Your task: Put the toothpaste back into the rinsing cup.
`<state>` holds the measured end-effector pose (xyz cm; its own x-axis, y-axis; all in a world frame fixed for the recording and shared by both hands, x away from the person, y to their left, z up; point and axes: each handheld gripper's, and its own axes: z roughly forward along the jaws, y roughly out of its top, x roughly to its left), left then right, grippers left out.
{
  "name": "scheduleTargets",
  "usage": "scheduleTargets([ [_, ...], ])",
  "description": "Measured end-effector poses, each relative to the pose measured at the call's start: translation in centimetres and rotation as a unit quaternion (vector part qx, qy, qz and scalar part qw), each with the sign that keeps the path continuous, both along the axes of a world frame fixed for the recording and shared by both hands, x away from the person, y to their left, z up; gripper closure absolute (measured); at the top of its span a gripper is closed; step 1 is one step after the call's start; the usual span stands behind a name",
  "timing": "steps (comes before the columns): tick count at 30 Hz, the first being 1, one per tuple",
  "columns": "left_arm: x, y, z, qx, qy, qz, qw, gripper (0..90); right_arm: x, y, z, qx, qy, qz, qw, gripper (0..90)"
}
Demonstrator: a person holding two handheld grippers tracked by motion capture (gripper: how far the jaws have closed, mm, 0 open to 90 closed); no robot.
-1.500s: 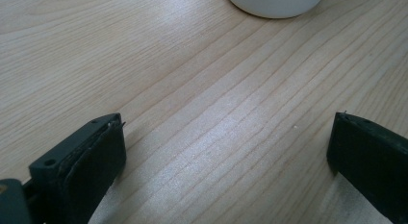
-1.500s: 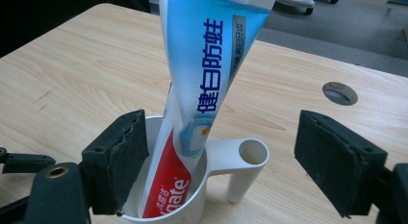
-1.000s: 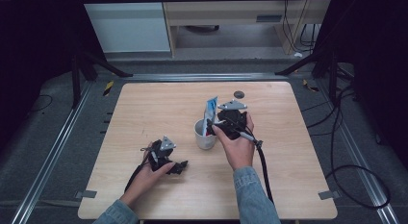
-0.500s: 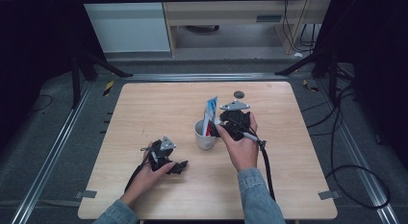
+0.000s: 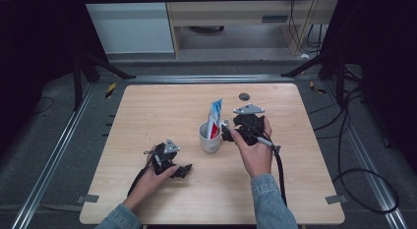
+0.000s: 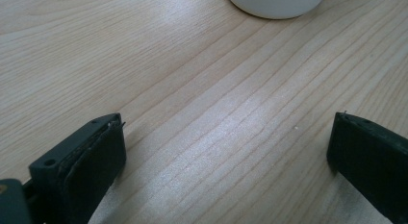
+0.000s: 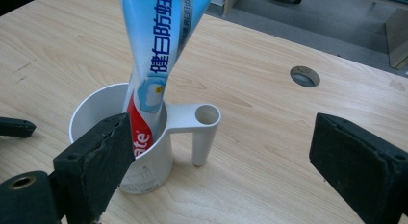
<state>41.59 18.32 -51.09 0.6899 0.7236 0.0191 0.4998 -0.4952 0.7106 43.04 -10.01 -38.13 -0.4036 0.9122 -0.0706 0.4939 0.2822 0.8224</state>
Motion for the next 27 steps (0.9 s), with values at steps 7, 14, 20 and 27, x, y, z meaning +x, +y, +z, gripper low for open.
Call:
scheduleTargets([
  [7,0.0,0.0,0.0,-0.001,0.001,0.000,1.0000,0.0,-0.3,-0.8,-0.3,-0.004,0.004,-0.005,1.0000,8.2],
  [14,0.0,0.0,0.0,0.001,0.001,-0.001,1.0000,0.0,-0.8,-1.5,-0.7,-0.009,0.005,-0.014,0.9998,8.0],
  [20,0.0,0.0,0.0,0.000,0.001,-0.001,1.0000,0.0,-1.3,-2.9,-1.2,-0.013,0.013,-0.027,0.9995,9.9],
  [27,0.0,0.0,0.0,0.000,0.001,0.000,1.0000,0.0,-1.9,-4.9,-2.1,-0.014,0.020,-0.043,0.9988,11.7],
])
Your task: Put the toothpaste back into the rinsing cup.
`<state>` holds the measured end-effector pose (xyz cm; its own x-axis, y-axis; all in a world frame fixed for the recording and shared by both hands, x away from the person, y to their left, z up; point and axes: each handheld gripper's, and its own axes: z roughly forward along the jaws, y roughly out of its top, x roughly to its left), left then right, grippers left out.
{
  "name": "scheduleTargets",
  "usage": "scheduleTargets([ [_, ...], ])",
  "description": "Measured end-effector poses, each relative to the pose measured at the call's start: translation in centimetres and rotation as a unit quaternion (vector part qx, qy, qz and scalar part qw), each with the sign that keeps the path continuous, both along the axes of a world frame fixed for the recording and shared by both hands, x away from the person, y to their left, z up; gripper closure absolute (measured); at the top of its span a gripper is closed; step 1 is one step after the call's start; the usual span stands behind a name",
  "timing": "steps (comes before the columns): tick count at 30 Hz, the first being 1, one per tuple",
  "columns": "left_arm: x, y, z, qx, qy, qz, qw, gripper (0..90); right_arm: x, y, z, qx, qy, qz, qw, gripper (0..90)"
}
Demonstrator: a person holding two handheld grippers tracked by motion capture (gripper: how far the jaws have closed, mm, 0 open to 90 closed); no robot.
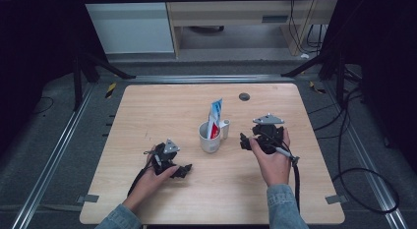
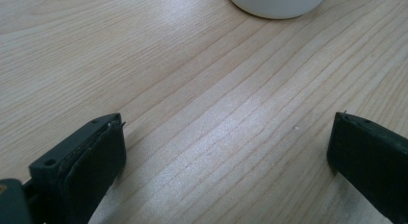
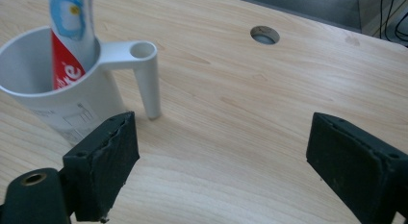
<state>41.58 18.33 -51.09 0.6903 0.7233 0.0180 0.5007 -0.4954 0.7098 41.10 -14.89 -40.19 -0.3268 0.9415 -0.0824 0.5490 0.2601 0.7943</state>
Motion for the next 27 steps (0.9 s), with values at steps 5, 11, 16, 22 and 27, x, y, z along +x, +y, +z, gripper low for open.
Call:
scheduleTargets([
  [5,0.0,0.0,0.0,0.000,0.000,0.000,1.0000,0.0,-0.3,-1.3,-0.6,-0.013,0.007,-0.005,0.9999,14.9],
  [11,0.0,0.0,0.0,0.001,0.000,0.000,1.0000,0.0,-0.5,-2.8,-1.5,-0.013,0.021,-0.013,0.9996,18.9],
  [16,0.0,0.0,0.0,0.001,0.000,0.000,1.0000,0.0,-0.6,-3.7,-2.4,-0.011,0.031,-0.021,0.9992,20.8],
  [22,0.0,0.0,0.0,0.000,0.000,0.000,1.0000,0.0,-0.7,-4.4,-3.8,0.001,0.041,-0.022,0.9989,23.7],
  [27,0.0,0.0,0.0,0.001,0.000,0.000,1.0000,0.0,-0.5,-4.6,-5.4,0.013,0.056,-0.021,0.9981,23.9],
])
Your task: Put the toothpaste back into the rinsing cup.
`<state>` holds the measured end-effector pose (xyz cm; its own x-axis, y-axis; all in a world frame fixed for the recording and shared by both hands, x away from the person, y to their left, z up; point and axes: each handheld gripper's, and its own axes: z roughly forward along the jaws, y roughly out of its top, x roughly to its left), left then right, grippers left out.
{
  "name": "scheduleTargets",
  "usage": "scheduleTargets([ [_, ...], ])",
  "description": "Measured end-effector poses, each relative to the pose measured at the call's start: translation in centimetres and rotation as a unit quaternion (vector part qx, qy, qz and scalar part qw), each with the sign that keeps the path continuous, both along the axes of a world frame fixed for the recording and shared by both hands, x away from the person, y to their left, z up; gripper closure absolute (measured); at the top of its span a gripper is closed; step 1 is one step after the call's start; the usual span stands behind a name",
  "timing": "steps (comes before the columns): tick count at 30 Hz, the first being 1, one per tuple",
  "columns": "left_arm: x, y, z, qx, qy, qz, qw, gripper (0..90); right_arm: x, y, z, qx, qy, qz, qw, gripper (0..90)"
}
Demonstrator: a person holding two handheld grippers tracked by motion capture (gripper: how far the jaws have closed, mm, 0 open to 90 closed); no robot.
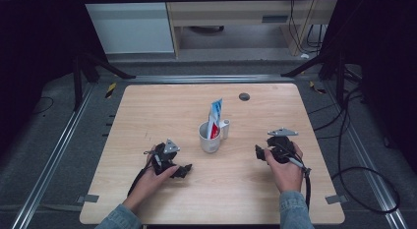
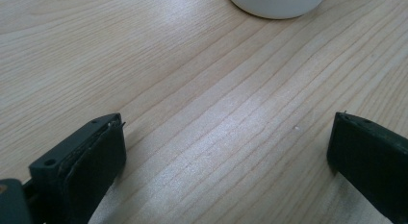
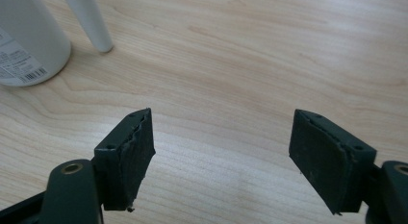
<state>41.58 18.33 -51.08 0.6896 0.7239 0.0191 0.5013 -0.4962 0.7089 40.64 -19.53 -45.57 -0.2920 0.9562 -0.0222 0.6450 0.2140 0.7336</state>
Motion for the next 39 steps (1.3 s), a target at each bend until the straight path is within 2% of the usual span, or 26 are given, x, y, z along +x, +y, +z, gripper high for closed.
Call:
scheduleTargets([
  [6,0.0,0.0,0.0,-0.001,0.000,0.000,1.0000,0.0,0.3,-0.2,-1.4,0.004,0.018,-0.001,0.9998,21.6],
  [11,0.0,0.0,0.0,-0.001,0.000,0.000,1.0000,0.0,0.5,-0.5,-2.2,-0.005,0.019,-0.004,0.9998,18.9],
  [13,0.0,0.0,0.0,-0.001,0.000,0.000,1.0000,0.0,0.5,-0.8,-2.4,-0.005,0.014,-0.014,0.9998,18.5],
  [15,0.0,0.0,0.0,0.000,0.000,0.000,1.0000,0.0,0.5,-1.3,-2.5,-0.002,-0.002,-0.027,0.9996,17.9],
  [24,0.0,0.0,0.0,-0.001,0.000,-0.001,1.0000,0.0,1.0,-2.7,-4.1,0.012,0.001,-0.077,0.9970,13.6],
  [33,0.0,0.0,0.0,-0.001,0.000,-0.001,1.0000,0.0,1.7,-3.5,-5.3,-0.008,0.004,-0.093,0.9956,10.8],
  [36,0.0,0.0,0.0,-0.001,0.000,-0.001,1.0000,0.0,1.8,-3.7,-5.7,0.014,-0.001,-0.103,0.9946,8.7],
  [39,0.0,0.0,0.0,-0.001,0.000,0.000,1.0000,0.0,2.0,-3.8,-5.8,0.013,0.003,-0.114,0.9934,2.6],
])
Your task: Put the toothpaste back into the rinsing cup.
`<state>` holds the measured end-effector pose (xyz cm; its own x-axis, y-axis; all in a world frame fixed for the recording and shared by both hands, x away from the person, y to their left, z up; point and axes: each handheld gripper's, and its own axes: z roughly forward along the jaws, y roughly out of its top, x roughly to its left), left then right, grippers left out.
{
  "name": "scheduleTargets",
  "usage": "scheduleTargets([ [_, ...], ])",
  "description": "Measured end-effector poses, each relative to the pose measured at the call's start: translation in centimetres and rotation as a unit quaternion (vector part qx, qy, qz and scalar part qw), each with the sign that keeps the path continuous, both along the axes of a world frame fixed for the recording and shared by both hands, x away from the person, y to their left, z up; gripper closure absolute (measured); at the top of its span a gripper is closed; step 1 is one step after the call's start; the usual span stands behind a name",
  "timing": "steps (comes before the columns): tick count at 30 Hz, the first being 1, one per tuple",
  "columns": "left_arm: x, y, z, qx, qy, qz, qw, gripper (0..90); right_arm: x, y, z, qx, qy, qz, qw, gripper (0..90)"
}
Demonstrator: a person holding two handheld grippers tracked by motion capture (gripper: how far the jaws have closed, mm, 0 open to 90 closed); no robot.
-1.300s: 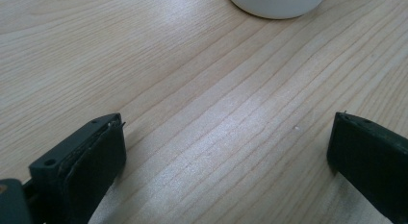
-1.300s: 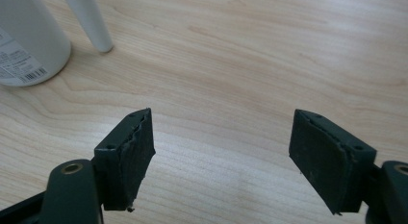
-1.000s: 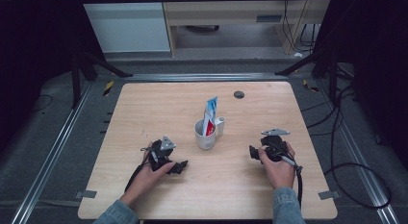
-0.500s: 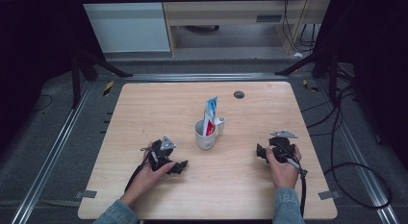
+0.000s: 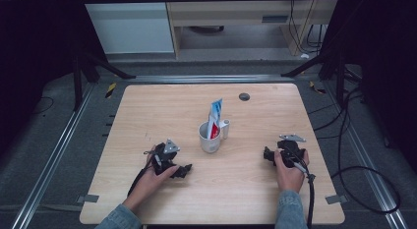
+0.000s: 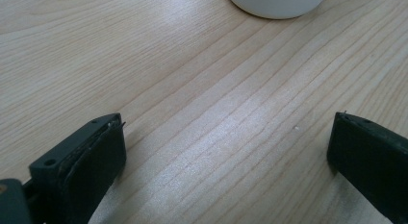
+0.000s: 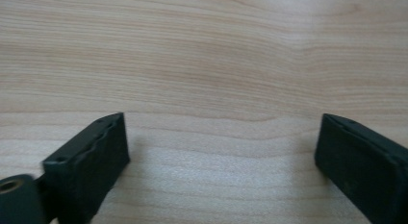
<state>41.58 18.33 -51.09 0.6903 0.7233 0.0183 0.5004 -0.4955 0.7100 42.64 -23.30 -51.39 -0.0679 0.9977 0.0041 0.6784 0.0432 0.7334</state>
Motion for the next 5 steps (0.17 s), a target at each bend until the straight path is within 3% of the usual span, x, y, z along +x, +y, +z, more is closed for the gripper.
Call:
scheduleTargets([
  [5,-0.01,0.00,0.00,0.000,0.000,0.000,1.0000,0.0,0.10,-0.13,-0.05,0.001,0.007,-0.019,0.9998,0.2],
])
